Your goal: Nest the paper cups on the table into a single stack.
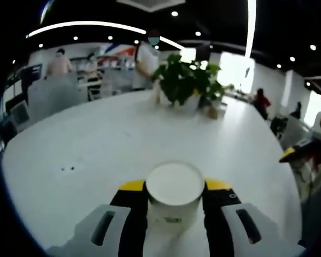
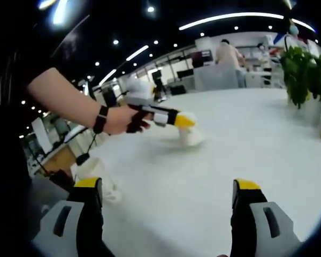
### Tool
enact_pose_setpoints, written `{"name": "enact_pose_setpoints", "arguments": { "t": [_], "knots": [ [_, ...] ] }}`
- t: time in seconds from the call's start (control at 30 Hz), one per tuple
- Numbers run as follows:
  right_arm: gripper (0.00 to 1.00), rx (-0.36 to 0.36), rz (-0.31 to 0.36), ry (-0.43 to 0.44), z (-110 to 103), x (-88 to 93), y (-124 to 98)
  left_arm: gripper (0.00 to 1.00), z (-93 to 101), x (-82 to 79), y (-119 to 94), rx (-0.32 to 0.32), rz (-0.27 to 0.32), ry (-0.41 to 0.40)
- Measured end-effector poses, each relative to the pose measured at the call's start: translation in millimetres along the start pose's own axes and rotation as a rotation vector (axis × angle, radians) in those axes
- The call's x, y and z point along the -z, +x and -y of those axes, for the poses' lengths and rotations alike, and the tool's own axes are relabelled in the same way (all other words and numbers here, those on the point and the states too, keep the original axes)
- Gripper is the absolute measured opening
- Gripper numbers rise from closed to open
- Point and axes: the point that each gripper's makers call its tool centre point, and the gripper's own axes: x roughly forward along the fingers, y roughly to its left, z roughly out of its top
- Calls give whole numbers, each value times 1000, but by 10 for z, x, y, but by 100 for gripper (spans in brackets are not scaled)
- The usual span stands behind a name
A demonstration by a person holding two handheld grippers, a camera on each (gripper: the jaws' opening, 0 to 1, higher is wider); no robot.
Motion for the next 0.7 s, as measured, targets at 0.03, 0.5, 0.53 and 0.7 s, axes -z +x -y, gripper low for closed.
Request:
{"name": "enact_pose_setpoints", "arguments": {
  "t": [0.03, 0.5, 0.53, 0.7],
  "knots": [
    [100, -1, 0, -2, -24, -2, 6, 38, -3, -9, -21, -1, 2, -1],
    [99, -15, 4, -22, -208, -52, 28, 38, -21, -132, -365, 14, 22, 2],
    [99, -14, 6, -24, -218, -55, 24, 38, -16, -137, -392, 14, 24, -2],
    [99, -13, 2, -26, -245, -53, 2, 38, 30, -158, -484, 27, 27, -11]
  ]
}}
